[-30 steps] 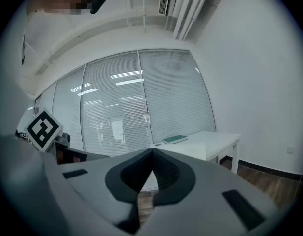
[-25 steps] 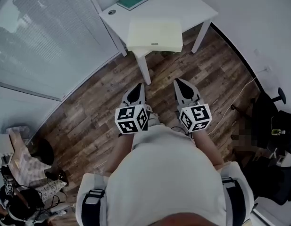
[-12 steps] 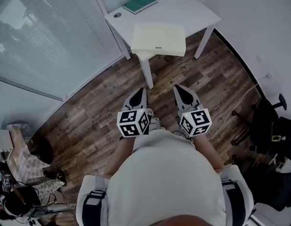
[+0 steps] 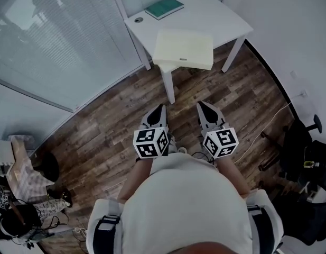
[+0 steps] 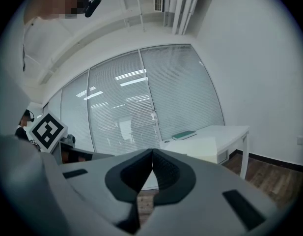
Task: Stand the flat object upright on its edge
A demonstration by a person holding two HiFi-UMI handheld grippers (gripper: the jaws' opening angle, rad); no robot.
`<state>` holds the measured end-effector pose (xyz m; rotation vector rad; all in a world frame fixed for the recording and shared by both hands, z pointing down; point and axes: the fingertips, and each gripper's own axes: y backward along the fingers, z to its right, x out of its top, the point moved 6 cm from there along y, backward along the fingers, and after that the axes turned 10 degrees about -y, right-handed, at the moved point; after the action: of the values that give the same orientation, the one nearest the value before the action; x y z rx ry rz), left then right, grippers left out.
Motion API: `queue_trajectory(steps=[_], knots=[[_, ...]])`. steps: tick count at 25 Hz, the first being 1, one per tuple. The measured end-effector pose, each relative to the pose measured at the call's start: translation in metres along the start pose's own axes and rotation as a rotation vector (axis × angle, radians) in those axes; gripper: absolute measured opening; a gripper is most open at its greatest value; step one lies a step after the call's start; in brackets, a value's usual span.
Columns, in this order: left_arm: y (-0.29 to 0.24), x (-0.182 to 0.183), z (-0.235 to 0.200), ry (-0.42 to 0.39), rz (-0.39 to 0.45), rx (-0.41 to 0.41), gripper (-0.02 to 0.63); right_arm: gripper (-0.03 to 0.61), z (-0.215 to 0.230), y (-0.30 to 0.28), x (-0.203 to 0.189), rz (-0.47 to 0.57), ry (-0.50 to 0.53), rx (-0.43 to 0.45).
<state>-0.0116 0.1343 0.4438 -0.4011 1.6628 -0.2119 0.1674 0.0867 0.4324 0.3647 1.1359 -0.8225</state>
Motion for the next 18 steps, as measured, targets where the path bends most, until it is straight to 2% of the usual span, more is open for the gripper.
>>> queue_trajectory(steps=[9, 18], knots=[[-0.020, 0.007, -0.019, 0.015, -0.012, 0.005, 0.020, 0.020, 0.007, -0.034, 0.009, 0.001, -0.004, -0.001], [-0.065, 0.029, -0.051, 0.018, -0.010, -0.005, 0.020, 0.020, 0.020, -0.089, 0.025, -0.003, 0.005, -0.001]])
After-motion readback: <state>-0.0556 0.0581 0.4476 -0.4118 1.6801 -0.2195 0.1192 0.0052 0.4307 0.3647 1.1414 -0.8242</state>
